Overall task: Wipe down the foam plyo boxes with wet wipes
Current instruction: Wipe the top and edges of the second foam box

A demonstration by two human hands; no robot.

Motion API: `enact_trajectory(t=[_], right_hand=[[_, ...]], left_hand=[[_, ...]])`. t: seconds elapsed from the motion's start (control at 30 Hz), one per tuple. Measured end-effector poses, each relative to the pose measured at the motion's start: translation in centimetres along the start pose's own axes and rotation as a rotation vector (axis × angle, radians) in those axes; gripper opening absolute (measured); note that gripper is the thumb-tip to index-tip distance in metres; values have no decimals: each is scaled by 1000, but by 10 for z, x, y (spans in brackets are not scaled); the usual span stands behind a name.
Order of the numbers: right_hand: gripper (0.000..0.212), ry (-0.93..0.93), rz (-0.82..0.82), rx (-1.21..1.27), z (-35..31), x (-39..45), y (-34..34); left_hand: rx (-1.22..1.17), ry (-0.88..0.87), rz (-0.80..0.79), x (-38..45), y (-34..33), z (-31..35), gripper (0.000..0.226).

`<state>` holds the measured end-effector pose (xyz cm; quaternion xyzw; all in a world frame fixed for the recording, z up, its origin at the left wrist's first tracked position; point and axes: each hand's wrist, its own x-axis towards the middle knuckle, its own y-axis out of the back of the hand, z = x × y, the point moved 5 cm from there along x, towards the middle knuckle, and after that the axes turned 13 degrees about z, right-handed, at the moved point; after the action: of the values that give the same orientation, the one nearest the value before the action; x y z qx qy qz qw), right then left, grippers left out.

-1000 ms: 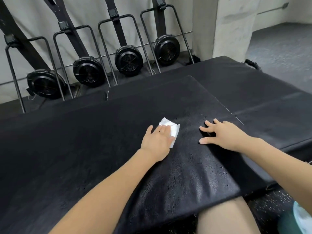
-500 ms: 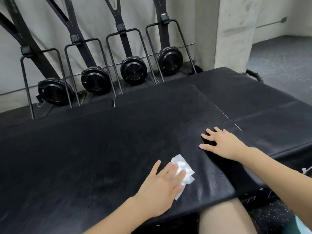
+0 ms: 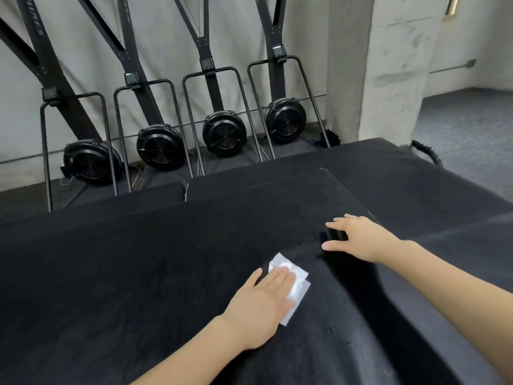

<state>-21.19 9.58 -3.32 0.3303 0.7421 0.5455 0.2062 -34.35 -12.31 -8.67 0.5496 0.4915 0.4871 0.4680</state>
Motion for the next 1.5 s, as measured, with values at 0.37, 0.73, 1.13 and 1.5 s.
enact_trajectory(t=[0.37, 0.73, 1.13, 1.5], right_hand=[[95, 82, -175, -219, -5, 67, -30], [94, 67, -218, -257, -7, 72, -32], [95, 46, -241, -283, -8, 73, -35], [100, 34, -224, -223, -3, 77, -40]], left_hand=[[36, 208, -143, 112, -6, -97, 55], [-53, 491, -137, 189, -17, -221, 62], [-126, 70, -8, 58, -2, -124, 56], [-45, 486, -32, 93, -23, -247, 51]])
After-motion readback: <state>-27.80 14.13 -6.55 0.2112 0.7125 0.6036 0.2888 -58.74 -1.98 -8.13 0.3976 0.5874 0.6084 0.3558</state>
